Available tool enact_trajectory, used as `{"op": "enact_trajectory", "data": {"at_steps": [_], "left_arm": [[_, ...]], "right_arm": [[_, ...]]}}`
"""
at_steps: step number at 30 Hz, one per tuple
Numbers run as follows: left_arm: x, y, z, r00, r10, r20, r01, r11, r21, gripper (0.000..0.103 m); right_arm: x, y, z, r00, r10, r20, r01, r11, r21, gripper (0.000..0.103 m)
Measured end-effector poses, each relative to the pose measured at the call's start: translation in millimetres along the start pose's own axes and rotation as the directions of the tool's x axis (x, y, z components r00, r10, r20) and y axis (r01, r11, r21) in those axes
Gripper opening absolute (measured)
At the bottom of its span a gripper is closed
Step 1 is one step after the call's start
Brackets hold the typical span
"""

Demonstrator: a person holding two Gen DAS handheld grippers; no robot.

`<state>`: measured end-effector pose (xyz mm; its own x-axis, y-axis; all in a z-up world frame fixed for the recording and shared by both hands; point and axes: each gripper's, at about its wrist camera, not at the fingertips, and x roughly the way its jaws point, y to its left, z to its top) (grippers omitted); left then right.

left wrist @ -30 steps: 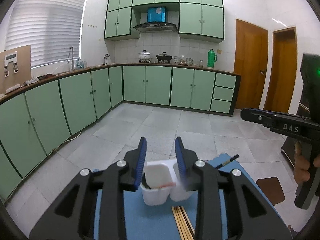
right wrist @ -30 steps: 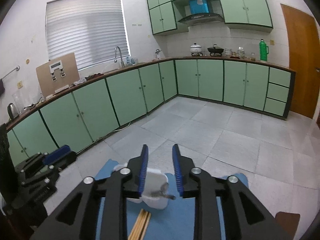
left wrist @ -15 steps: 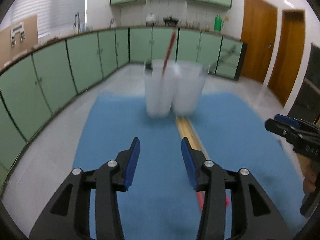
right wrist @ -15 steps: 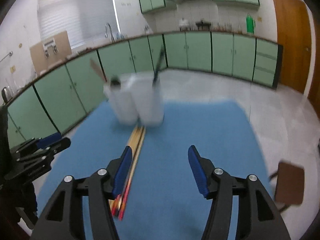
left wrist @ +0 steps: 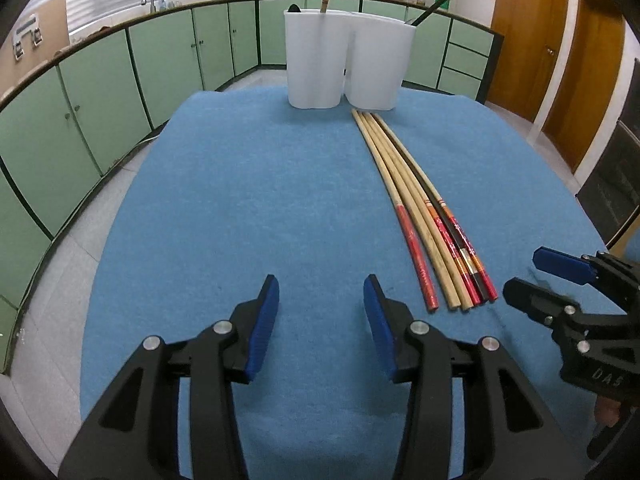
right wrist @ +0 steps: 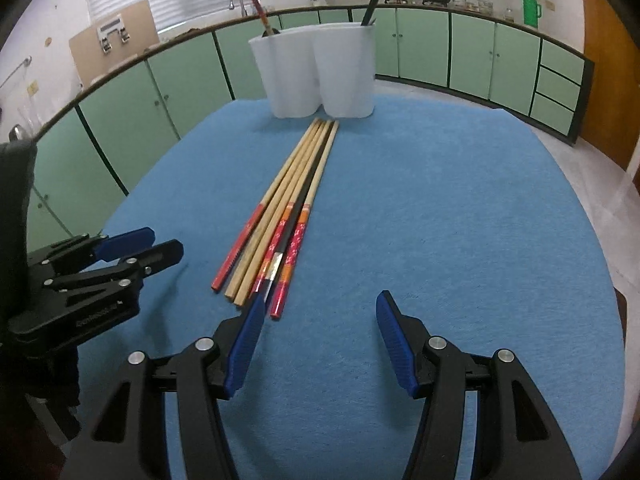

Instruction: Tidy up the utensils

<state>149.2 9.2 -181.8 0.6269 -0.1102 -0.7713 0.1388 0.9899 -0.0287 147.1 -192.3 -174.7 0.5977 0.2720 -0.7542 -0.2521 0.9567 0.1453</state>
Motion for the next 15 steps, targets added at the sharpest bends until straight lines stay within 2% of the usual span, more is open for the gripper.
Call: {"op": "enact_trajectory", "data": {"at_steps": [10,15], "left_arm": [[2,-12,-6,1.0,0.005,-0.006,-0.005,1.0,0.003,0.048],[-1,-8,-6,1.0,0.003,0.002,-0.003,1.0,-0.014,0.05]], "right_arm": [[11,12,-6,0.997,-0.074,-0.006,0.074,0.995,-0.064,0.058],[8,2,-3,0.99,-0.139,0.002,0.139,0.99,-0.028,0.055]]}}
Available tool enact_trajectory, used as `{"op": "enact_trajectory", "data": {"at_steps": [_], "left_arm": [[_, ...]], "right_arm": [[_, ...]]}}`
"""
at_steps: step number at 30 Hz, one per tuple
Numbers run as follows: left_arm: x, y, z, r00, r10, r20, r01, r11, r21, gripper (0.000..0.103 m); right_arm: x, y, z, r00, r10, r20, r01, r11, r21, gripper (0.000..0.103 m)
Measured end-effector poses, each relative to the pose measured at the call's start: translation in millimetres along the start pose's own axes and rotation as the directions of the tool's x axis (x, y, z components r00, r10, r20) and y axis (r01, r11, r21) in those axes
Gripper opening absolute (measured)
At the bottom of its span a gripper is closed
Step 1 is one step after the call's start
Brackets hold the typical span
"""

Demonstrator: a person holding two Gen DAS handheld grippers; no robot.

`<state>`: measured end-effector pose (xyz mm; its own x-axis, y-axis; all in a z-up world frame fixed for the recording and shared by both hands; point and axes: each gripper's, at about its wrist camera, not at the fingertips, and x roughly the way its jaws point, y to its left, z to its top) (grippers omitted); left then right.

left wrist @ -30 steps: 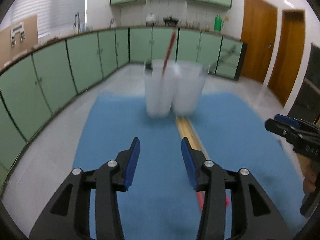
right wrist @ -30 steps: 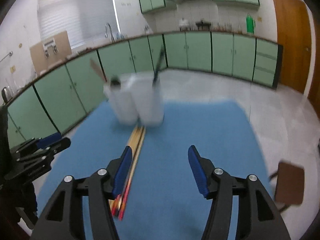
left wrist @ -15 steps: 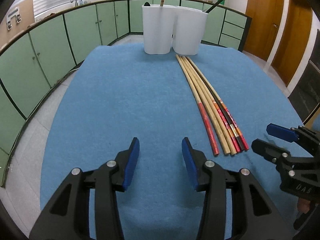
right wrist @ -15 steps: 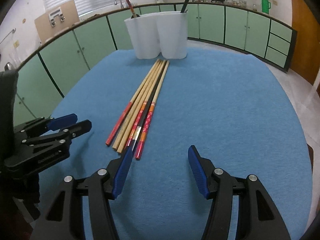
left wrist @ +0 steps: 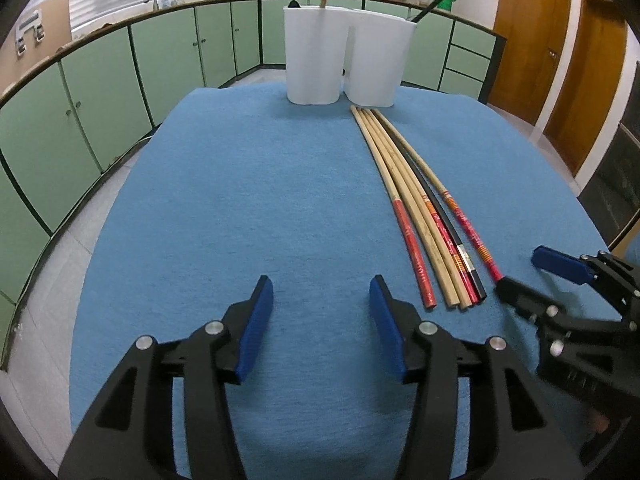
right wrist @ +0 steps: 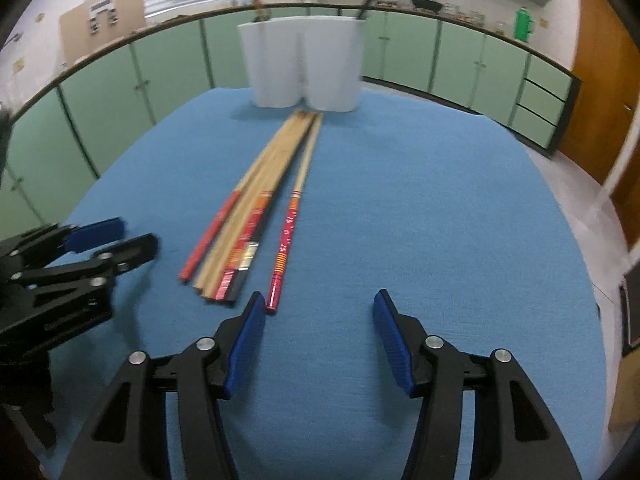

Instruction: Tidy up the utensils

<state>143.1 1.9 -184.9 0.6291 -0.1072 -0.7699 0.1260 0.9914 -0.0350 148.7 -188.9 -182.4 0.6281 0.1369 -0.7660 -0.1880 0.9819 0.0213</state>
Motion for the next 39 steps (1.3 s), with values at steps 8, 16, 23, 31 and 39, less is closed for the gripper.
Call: {"op": "enact_trajectory", "data": {"at_steps": [8,16,23,31,39], "left_arm": [[0,-7,1,0.999,-0.038,-0.005,0.038,0.999,0.0,0.05],[-6,-22,1,0.996,-0.084,0.003,0.084,0.996,0.033,0.052],[5,-32,0,0.997,-0.069,-0.025,0.07,0.996,0.06,0.053],[10,-35,3,0.998,-0.049,-0.026,0.051,0.997,0.062,0.052],[7,-44,1,0.999,-0.048,-0.018,0.049,0.997,0.06,0.013]], "right_arm": [[-1,0,-1,0.997,0.074,-0.002,-0.074,0.997,0.006,0.036],[-1,-1,0,0.994,0.108,0.0,-0.108,0.994,-0.005,0.006],[1,-16,1,0.997,0.081,0.005,-0.081,0.996,0.035,0.005],[4,-21,1,0.995,0.094,0.009,-0.095,0.994,0.051,0.006],[4,-25,-1,0.993,0.116,0.009,-0.116,0.991,0.066,0.006]]}}
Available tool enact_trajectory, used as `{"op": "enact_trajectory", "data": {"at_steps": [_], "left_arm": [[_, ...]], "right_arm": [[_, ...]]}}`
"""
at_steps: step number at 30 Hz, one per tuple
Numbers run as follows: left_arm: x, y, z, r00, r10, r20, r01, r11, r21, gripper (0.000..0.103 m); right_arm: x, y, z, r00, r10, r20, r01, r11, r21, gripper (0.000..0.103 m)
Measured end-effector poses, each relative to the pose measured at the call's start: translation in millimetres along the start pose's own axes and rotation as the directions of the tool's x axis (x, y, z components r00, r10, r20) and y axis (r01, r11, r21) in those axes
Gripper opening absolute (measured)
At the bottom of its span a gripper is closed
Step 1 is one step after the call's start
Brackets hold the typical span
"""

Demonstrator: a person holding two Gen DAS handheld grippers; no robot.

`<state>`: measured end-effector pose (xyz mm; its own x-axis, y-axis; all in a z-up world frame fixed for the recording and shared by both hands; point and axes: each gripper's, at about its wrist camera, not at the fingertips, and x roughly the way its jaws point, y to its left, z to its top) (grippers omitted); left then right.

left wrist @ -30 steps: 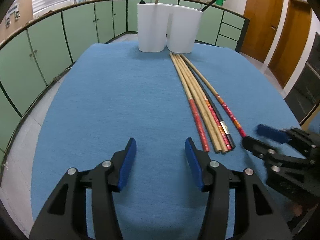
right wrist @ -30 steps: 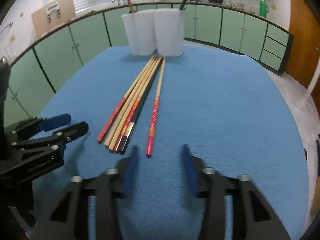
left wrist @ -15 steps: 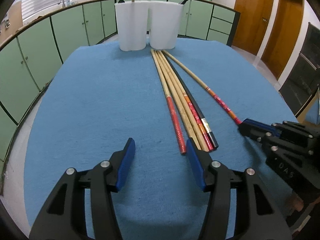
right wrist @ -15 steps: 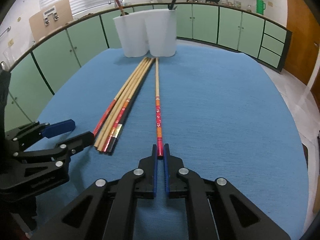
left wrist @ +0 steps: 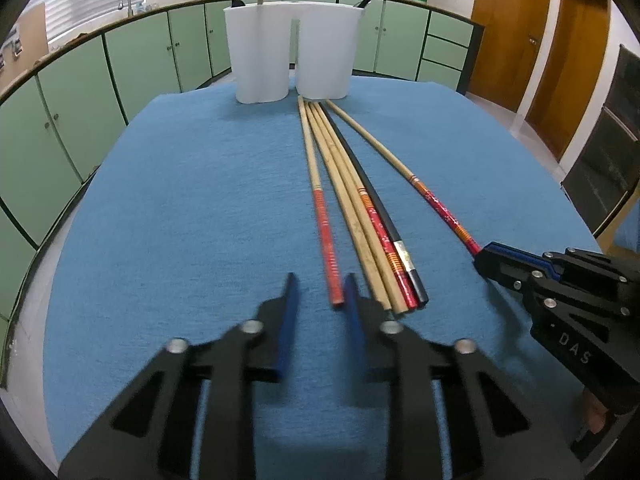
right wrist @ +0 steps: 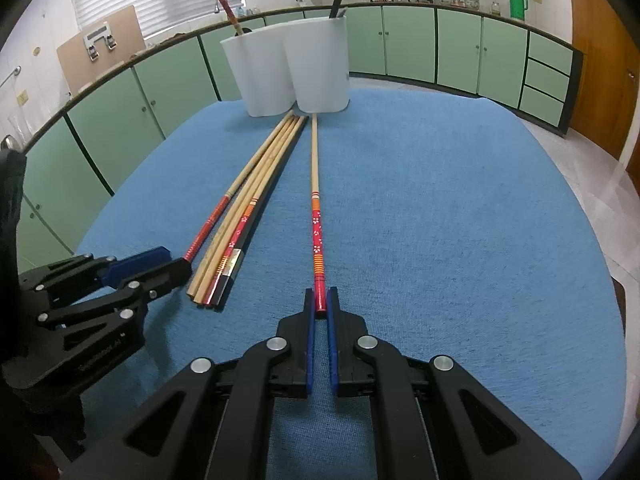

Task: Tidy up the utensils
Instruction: 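Close the left tool on another red chopstick and lift it, then carry the chopstick with the left tool and drop it into the caddy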

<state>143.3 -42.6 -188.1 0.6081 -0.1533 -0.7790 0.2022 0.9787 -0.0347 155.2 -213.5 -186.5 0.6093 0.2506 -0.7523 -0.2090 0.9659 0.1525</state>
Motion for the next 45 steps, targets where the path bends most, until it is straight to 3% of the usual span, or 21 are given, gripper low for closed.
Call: {"op": "enact_trajectory", "data": {"at_steps": [1,9,17,29,38,45], "left_arm": [[0,-1,0,1.0,-0.002,0.0,0.002,1.0,0.001,0.006],[-6,4,-1,1.0,-0.018,0.004,0.018,0.999,-0.04,0.005],[-50,15,14,0.993,-0.005,0.117,0.007,1.0,-0.02,0.005],[-112,26,57,0.953,0.002,0.301,0.001,1.0,-0.009,0.005],[-136,31,88,0.922,-0.018,0.387,0.025,1.0,-0.013,0.005],[-146,31,112,0.902,-0.05,0.428,0.048,0.999,0.015,0.005]], "right_arm": [[0,0,0,1.0,-0.001,0.0,0.001,1.0,-0.001,0.006],[-3,-2,0,1.0,0.008,0.01,-0.008,1.0,0.009,0.005],[-29,0,10,0.997,-0.008,0.077,0.01,1.0,-0.029,0.005],[-91,-7,63,0.975,0.026,0.22,-0.021,0.999,-0.025,0.005],[-122,-7,104,0.957,0.065,0.282,-0.055,0.997,-0.046,0.005],[-129,-2,141,0.957,0.093,0.276,-0.074,0.994,-0.079,0.005]]}}
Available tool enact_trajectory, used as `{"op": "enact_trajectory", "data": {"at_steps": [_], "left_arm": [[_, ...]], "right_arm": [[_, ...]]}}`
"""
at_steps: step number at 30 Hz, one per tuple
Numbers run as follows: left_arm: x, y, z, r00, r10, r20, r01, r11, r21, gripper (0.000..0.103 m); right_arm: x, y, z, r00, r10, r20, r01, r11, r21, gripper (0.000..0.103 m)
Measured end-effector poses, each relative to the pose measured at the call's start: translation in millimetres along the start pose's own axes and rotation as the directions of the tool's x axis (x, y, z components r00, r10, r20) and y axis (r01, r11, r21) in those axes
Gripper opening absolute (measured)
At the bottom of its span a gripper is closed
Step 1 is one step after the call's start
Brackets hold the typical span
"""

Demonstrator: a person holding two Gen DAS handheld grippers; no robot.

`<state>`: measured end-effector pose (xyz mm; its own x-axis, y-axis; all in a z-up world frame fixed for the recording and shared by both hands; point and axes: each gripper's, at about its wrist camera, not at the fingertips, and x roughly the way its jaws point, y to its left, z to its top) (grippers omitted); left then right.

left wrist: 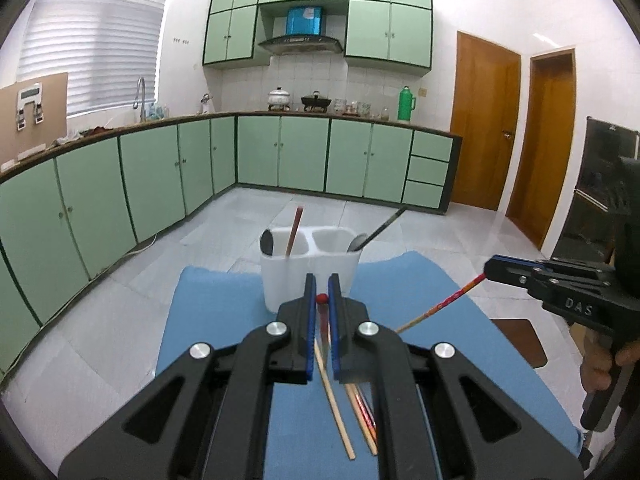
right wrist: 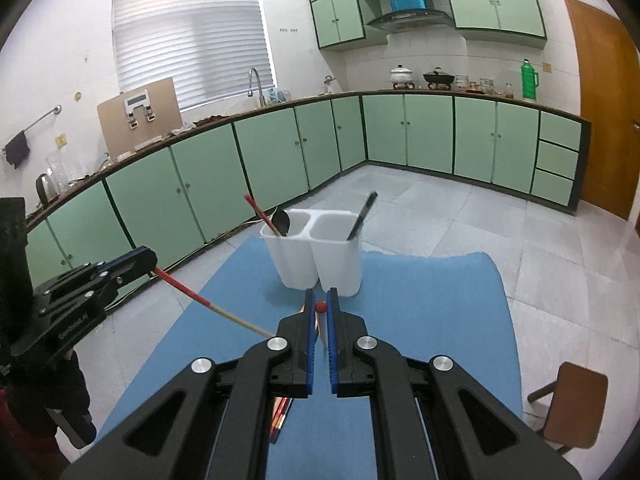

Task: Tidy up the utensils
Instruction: 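Carry the chopstick with the left tool and drop it into the caddy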

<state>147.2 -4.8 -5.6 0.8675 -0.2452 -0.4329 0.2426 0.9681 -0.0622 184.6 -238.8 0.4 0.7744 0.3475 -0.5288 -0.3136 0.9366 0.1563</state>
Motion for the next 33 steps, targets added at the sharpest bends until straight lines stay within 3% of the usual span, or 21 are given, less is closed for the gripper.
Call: {"op": "enact_trajectory", "data": {"at_steps": [10,19,29,33], "left_arm": [[9,-1,35,0.998,-0.05,0.041,0.049,0.998,0.028,0.005],[15,-15,97,0.984,-0.074,0.16,0.062,0.995,0.075,0.005],[58,-26,175,0.955,-0.008,0.297,-0.032,0.991,0.128,0.005],[91,-25,183,0.96,0.002,0.279,-0.038,0.992,0.12,0.005]], "right_arm": [[4,10,44,0.999,0.045,0.004,-0.045,0.996,-0.072,0.005],[-9,12,119,0.99,0.072,0.122,-0.059,0.993,-0.104,0.005],[22,-3,185,0.979,0.024,0.201,-0.01,0.997,-0.073,0.005],[51,-13,191,0.981,0.013,0.195,-0.003,0.999,-0.05,0.005]]}}
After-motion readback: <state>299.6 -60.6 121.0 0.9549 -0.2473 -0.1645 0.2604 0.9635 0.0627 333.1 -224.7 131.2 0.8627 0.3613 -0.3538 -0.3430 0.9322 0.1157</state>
